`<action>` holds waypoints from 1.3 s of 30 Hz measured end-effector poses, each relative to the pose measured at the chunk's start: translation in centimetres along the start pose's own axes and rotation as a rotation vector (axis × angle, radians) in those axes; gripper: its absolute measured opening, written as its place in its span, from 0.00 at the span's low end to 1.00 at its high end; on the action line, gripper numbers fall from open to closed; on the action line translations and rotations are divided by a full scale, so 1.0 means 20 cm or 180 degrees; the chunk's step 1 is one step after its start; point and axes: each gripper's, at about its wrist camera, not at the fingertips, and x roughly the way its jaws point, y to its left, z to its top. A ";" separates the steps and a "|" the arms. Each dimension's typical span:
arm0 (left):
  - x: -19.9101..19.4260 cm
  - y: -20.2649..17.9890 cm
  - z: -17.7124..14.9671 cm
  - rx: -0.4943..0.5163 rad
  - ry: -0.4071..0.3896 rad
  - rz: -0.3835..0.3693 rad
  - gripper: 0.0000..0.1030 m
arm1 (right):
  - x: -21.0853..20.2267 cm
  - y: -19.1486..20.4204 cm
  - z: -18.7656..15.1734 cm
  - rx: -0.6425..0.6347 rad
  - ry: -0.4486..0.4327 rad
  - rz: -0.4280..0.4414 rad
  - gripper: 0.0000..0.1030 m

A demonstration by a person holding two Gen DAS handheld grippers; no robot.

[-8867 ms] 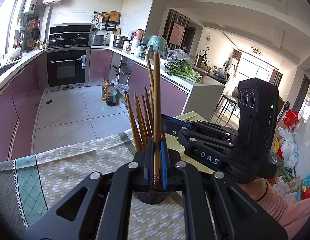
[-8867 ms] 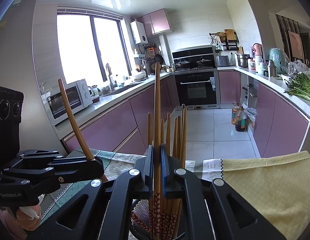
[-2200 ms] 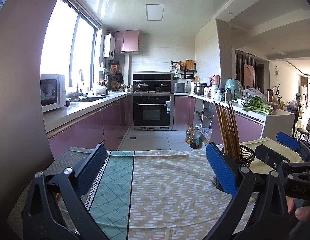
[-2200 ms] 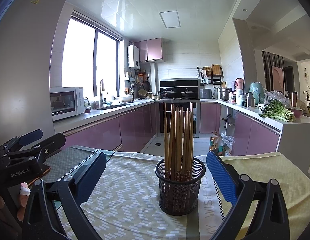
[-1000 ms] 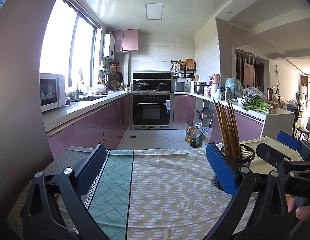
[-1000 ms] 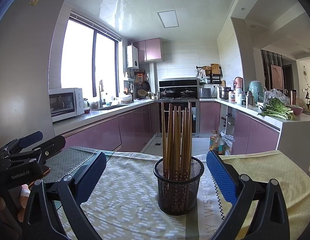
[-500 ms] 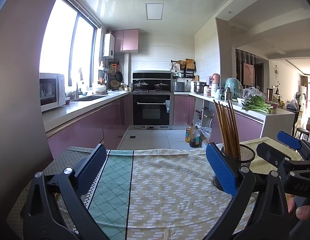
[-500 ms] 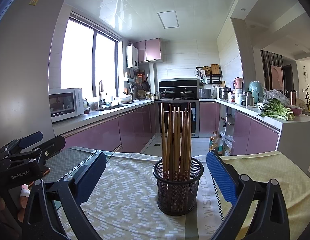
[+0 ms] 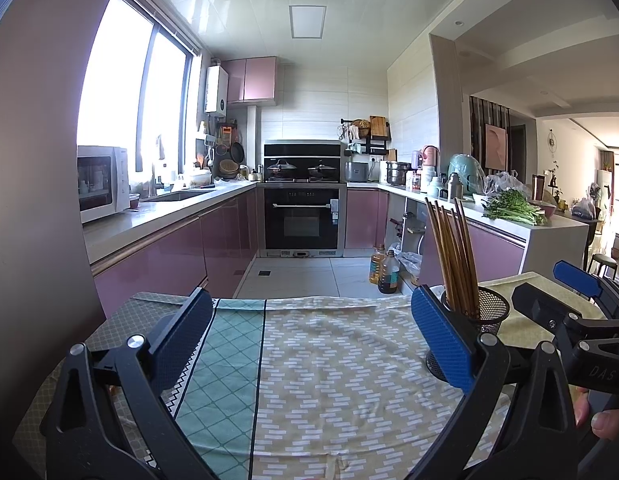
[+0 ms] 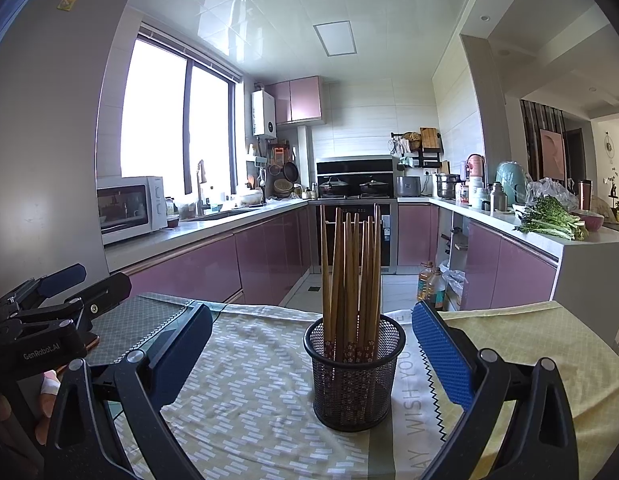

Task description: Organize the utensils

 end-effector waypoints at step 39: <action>0.01 -0.01 0.00 0.0004 0.0030 0.0013 0.95 | 0.01 0.00 -0.01 0.0017 0.0009 -0.0016 0.94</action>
